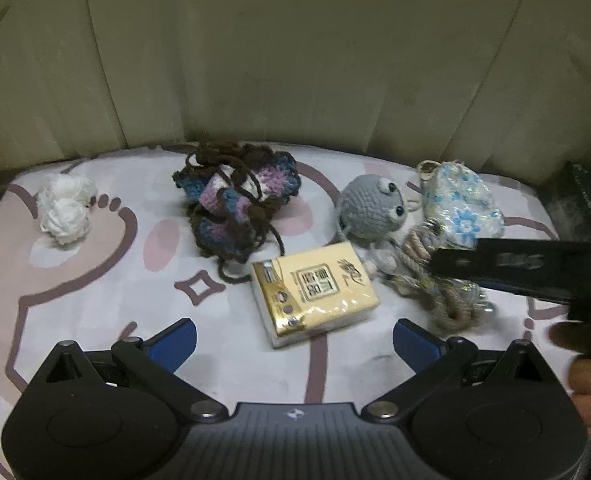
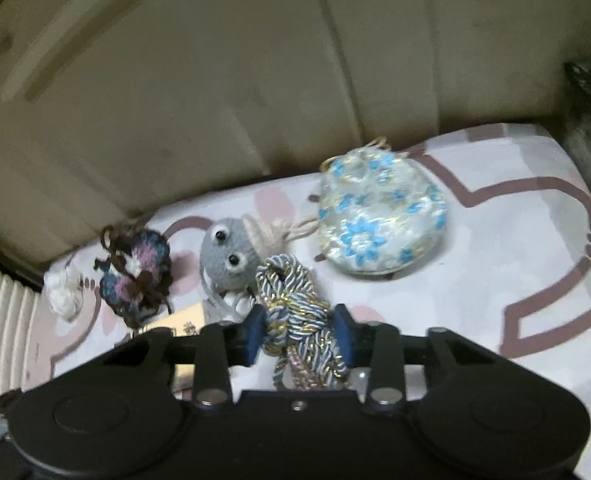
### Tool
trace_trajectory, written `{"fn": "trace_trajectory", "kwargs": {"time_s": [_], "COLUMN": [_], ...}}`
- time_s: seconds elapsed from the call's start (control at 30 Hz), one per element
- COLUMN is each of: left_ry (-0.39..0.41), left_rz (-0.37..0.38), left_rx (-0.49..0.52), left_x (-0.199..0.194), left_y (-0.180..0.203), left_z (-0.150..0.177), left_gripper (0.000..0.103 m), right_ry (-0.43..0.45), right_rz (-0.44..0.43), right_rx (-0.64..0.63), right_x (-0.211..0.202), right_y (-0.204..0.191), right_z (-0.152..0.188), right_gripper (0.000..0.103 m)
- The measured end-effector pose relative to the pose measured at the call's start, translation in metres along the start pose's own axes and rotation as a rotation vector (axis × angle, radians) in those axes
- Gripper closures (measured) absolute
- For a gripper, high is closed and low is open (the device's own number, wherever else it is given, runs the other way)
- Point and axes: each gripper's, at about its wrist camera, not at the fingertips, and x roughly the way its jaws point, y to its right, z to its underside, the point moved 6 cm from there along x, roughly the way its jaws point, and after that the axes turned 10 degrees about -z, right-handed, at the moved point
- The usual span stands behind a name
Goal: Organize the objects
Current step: 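Close the right gripper on the braided rope and lift it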
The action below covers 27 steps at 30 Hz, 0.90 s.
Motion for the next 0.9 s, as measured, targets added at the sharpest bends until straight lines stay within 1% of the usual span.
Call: {"fn": "trace_trajectory", "kwargs": {"time_s": [0.17, 0.27, 0.37, 0.53, 0.67, 0.7, 0.77, 0.9], "left_ry": [-0.013, -0.024, -0.032, -0.034, -0.06, -0.065, -0.063, -0.068], "left_rz": [0.031, 0.054, 0.055, 0.028, 0.001, -0.012, -0.047, -0.081], "left_rx": [-0.061, -0.097, -0.107, -0.118, -0.17, -0.172, -0.17, -0.161], "left_x": [0.008, 0.013, 0.018, 0.029, 0.04, 0.042, 0.043, 0.042], "left_y": [0.002, 0.006, 0.011, 0.014, 0.014, 0.013, 0.009, -0.003], "left_z": [-0.007, -0.011, -0.012, -0.01, -0.007, -0.006, -0.005, -0.005], "left_gripper": [0.0, 0.0, 0.0, 0.0, 0.0, 0.0, 0.0, 0.0], "right_ry": [-0.002, -0.004, 0.0, 0.007, 0.0, -0.002, -0.001, 0.007], "right_rz": [0.017, 0.008, 0.011, -0.004, -0.002, 0.0, -0.001, 0.009], "right_rx": [0.015, 0.014, 0.004, -0.01, -0.018, -0.019, -0.024, -0.038], "right_x": [-0.013, -0.015, -0.018, -0.018, -0.016, -0.016, -0.017, -0.017], "right_y": [0.014, 0.018, 0.018, 0.013, 0.01, 0.01, 0.009, 0.007], "right_z": [-0.002, -0.001, -0.003, -0.005, -0.006, -0.006, -0.007, -0.009], "right_gripper": [0.073, 0.074, 0.074, 0.074, 0.074, 0.076, 0.077, 0.072]}}
